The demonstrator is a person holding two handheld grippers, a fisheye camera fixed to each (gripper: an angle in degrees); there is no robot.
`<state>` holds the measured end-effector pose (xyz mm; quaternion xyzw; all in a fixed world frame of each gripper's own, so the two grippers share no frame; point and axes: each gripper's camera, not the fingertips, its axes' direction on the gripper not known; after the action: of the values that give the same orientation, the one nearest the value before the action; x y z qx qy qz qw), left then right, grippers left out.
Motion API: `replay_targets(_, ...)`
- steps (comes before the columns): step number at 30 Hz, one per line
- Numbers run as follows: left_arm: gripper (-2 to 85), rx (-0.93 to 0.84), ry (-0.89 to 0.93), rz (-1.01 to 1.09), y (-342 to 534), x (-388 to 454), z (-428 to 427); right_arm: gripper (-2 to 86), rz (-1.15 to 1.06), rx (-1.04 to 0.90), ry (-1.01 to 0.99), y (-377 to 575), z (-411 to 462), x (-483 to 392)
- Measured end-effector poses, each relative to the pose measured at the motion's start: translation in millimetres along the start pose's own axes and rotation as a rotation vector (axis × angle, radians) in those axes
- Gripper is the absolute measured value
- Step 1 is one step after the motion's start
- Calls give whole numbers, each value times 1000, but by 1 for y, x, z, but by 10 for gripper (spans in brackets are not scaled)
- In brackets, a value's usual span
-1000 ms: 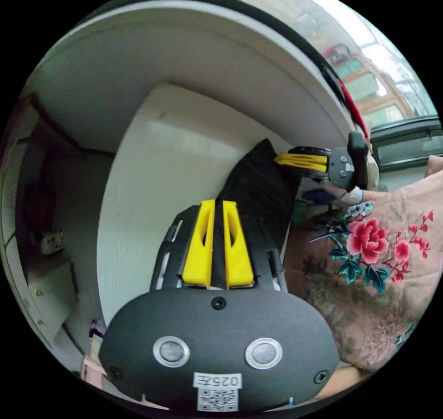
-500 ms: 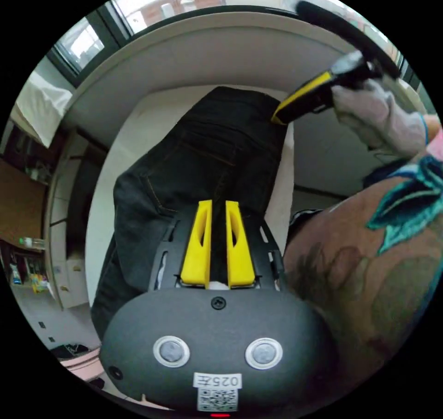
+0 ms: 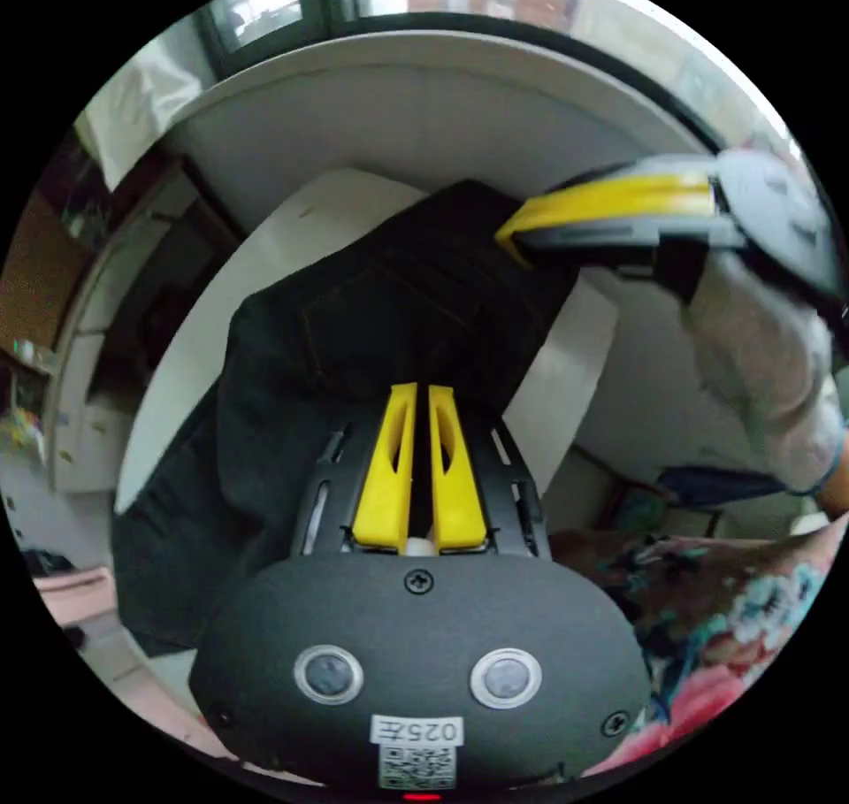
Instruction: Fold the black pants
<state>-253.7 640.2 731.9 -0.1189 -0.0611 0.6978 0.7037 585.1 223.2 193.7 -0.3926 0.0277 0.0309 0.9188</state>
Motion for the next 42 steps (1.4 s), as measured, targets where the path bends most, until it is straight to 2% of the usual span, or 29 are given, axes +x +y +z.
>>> replay_targets(2,-8,44,91,-258,24,-43,-52,-8,-37,29,-131,-17,1,-31)
replay_targets(4,-6,99,103,-404,57,-80,-96,-7,-86,54,-272,-30,6,-60)
replay_targets(9,22,265,-42,-919,206,-203,-213,7,-291,46,-531,-71,22,-172)
replay_targets(11,30,305,-110,-1194,299,-268,-257,56,-393,-6,-637,-91,32,-242)
replay_targets(14,25,301,-136,-1348,386,-341,-290,112,-480,-91,-749,-115,48,-340)
replay_targets(18,19,268,-61,-1212,415,-408,-317,110,-546,-80,-722,-145,58,-458)
replay_targets(21,11,137,-40,-1034,397,-439,-328,54,-559,-57,-603,-171,77,-549)
replay_targets(23,-2,22,-49,-937,380,-451,-331,13,-567,-69,-447,-189,104,-611)
replay_targets(26,-9,-89,-76,-842,365,-449,-338,-5,-534,-209,-289,-205,150,-661)
replay_targets(28,-9,-88,-105,-814,365,-443,-350,-8,-458,-172,-310,-208,156,-665)
replay_targets(32,-9,-18,-63,-857,389,-424,-383,-9,-238,-217,-417,-207,175,-668)
replay_targets(37,-9,-88,-39,-940,438,-378,-422,-9,-409,-245,-376,-169,176,-718)
replay_targets(39,-8,-116,-62,-950,463,-349,-437,-9,-449,-279,-430,-150,178,-731)
replay_targets(42,-7,-84,-1,-1084,514,-310,-461,-7,-492,-352,-516,-122,184,-748)
